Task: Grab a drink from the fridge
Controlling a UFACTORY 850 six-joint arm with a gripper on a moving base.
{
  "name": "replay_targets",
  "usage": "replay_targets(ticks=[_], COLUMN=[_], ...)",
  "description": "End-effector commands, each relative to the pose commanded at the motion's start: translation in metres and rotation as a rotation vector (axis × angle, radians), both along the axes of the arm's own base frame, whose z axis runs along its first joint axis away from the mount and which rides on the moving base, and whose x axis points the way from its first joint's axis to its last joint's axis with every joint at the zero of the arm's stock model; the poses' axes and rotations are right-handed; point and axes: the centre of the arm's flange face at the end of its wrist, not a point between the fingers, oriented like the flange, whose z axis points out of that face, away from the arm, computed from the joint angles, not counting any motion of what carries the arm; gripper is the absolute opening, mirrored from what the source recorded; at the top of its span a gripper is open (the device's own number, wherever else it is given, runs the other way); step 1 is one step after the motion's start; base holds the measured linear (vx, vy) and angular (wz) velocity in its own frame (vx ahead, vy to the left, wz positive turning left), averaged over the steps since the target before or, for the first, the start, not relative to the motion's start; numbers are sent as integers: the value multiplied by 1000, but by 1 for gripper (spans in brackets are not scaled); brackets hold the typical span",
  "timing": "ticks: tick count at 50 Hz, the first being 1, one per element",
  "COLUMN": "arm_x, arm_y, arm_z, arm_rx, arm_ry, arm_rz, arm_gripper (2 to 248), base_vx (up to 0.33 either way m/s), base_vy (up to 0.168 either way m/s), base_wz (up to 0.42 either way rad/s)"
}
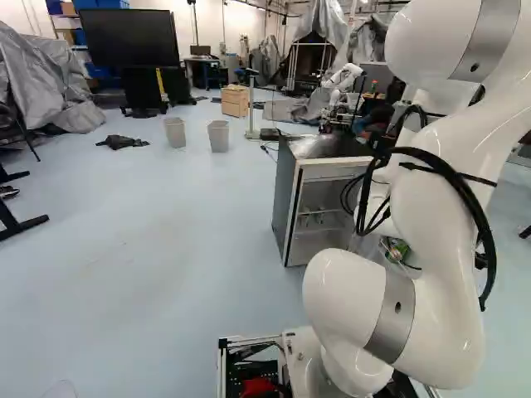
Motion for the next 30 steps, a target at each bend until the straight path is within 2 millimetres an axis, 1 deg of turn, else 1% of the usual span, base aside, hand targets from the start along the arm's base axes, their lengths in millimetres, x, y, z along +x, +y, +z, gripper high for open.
replay_targets(ticks=[30], arm_x=[-18], arm_y=[60], arm_z=[6], arm_rx=[38], arm_ry=[39], arm_rz=[369], arm_gripper=[247], base_vx=[0], base_vy=[0], base_wz=[0])
